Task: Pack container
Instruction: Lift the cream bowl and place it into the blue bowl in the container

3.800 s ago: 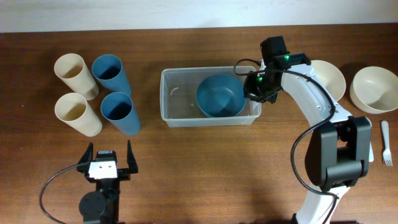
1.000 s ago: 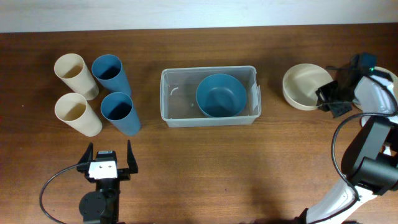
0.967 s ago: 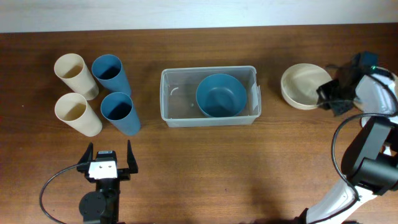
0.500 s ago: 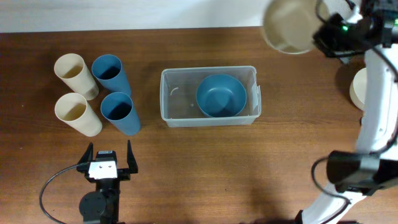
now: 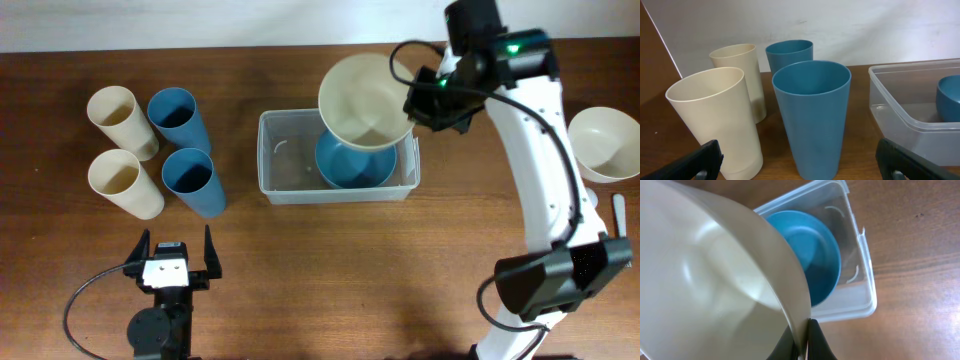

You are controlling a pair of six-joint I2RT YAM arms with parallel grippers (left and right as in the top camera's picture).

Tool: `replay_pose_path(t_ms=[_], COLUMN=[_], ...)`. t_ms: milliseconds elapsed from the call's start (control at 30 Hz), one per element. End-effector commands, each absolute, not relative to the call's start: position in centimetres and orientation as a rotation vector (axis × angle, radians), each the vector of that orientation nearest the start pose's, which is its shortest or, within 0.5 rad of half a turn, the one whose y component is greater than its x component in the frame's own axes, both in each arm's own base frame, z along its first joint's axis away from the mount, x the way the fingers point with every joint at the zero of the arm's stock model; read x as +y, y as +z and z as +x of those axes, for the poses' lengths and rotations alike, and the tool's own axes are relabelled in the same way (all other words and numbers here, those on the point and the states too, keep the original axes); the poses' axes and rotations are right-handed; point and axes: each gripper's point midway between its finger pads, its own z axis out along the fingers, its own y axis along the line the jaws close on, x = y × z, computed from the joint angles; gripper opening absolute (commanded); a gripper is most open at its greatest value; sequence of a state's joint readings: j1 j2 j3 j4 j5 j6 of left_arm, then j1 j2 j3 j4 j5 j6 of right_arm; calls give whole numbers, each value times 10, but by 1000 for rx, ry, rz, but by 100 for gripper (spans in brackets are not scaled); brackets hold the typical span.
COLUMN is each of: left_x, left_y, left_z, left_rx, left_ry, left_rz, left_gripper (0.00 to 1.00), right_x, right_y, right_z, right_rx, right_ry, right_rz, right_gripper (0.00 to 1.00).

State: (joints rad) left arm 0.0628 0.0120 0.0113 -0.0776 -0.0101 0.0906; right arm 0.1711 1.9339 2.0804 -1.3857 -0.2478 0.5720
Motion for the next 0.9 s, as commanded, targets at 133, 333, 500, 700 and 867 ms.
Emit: replay_pose_path(t_ms=[133,333,500,700,867], left_x=[14,14,14,14,14], left_y=[156,156,156,156,156], left_z=[246,246,246,246,246], left_rx=[1652,1652,1652,1652,1652], left_ry=[126,126,126,126,126], left_rz=[45,45,45,45,45], left_gripper=[100,100,100,100,100], right_x=[121,127,129,129,121], right_y=[163,127,123,123,134], right_z=[413,412,420,421,432], right_rx=[2918,2974,2953,2951,2906], right_ry=[537,572,583,585,596], right_rz=[526,542,521,521,536], right_gripper=[4,3,6,17,19])
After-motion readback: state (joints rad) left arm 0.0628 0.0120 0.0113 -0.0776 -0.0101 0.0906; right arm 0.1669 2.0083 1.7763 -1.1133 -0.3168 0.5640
